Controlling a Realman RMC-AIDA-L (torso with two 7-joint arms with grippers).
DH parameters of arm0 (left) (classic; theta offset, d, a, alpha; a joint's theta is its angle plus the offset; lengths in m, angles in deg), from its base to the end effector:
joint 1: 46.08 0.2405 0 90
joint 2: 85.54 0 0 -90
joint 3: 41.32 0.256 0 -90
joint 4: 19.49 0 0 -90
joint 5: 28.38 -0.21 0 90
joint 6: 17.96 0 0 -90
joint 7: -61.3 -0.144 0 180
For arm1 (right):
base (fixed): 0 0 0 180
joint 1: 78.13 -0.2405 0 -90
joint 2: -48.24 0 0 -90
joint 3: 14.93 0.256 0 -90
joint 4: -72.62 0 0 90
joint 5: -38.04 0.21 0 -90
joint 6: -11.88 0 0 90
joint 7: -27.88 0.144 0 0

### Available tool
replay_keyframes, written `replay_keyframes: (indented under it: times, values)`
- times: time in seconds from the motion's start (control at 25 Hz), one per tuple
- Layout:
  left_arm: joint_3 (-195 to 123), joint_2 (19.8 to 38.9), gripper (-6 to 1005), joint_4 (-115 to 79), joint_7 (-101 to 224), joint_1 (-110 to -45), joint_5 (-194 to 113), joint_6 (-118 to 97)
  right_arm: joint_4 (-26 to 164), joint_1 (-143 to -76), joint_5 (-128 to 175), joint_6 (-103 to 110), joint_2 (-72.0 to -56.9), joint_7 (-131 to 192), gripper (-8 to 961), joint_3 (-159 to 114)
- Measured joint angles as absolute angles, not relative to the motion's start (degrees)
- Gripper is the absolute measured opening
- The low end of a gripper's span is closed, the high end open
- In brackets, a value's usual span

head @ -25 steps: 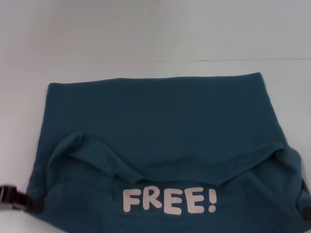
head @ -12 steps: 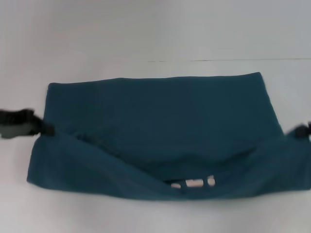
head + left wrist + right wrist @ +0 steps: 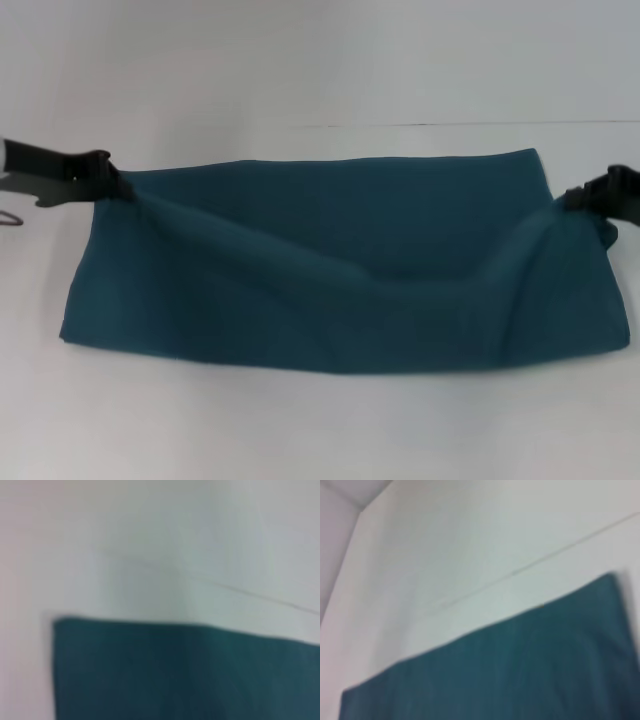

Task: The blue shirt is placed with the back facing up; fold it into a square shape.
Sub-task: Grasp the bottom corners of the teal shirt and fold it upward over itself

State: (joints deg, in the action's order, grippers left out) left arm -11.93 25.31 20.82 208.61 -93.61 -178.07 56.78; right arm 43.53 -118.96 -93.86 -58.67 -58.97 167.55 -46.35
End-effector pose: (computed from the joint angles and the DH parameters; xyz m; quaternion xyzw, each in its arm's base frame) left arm -0.2659 0.4311 0.0784 -0.7364 -0.6247 -0.0924 0.2428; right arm 0.3047 0.4091 0.0723 -0.7027 0.6539 0.1847 0.2109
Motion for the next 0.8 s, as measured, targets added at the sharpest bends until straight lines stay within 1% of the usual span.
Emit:
replay_keyframes:
  times: [0.12, 0.32, 0.36, 0.68, 0.8]
  values:
    - [-10.53, 25.68, 3, 19.49, 209.48, -94.07, -178.12, 51.32, 43.75, -119.37, -93.53, -52.8, -60.01, 167.69, 58, -46.24]
    - [-9.84, 27.01, 7, 17.69, 209.74, -94.7, -178.03, 44.64, 43.85, -120.24, -90.81, -44.57, -61.93, 167.49, 60, -46.64]
    - [-9.83, 27.41, 7, 17.4, 209.75, -94.86, -177.99, 42.72, 43.85, -120.37, -90.22, -43.44, -62.11, 167.4, 60, -46.65]
    - [-9.86, 28.4, 12, 16.83, 210.46, -94.99, -177.74, 36.91, 44.95, -121.66, -89.31, -37.21, -63.03, 167.16, 63, -46.66]
    - [-9.8, 29.04, 14, 16.8, 210.46, -95.21, -177.69, 34.32, 46.17, -122.27, -89.31, -34.67, -63.24, 167.09, 64, -46.7]
